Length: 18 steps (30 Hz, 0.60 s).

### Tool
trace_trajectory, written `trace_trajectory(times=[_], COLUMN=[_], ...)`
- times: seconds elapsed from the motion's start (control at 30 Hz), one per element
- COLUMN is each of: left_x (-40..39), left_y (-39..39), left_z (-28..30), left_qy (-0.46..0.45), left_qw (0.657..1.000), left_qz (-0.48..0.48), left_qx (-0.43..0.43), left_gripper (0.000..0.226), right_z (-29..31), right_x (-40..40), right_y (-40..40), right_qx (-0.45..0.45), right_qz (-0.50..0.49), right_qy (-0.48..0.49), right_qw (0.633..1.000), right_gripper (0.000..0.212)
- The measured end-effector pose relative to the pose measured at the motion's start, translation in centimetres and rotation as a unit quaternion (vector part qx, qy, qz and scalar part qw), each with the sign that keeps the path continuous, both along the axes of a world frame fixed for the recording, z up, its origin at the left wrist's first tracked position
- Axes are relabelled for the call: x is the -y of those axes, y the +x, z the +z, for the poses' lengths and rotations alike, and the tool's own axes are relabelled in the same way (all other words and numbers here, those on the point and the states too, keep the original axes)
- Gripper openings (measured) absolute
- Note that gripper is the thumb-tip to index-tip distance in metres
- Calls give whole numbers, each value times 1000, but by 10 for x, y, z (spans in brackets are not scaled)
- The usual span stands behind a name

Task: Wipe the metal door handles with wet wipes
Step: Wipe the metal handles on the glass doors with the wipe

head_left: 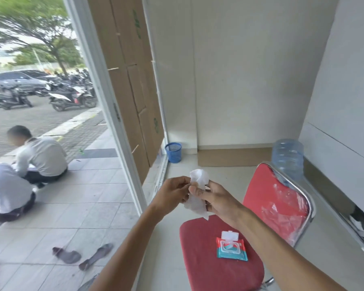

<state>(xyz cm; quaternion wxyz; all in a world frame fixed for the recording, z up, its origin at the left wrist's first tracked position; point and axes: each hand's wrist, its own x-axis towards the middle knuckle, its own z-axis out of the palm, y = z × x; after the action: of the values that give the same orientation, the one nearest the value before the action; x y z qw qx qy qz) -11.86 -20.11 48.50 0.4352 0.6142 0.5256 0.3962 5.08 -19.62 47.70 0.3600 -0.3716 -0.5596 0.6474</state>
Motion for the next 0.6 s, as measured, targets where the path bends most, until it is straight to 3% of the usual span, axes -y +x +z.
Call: trace_trajectory(times=[0.3, 0.6], left_x=[144, 205], left_y=[-28, -62], left_z=[19, 45], left_qy=[32, 68], left_qw=[998, 990], left_qz=[50, 112], left_qx=[34, 58], left_gripper=[21, 32], right_z=[12, 29], right_x=[122, 187], right_y=[-39, -63], right_qx=[-29, -47], right_qz=[0, -26], right_qy=[-1, 2], right_qw=[1000, 999], right_gripper=[28, 21])
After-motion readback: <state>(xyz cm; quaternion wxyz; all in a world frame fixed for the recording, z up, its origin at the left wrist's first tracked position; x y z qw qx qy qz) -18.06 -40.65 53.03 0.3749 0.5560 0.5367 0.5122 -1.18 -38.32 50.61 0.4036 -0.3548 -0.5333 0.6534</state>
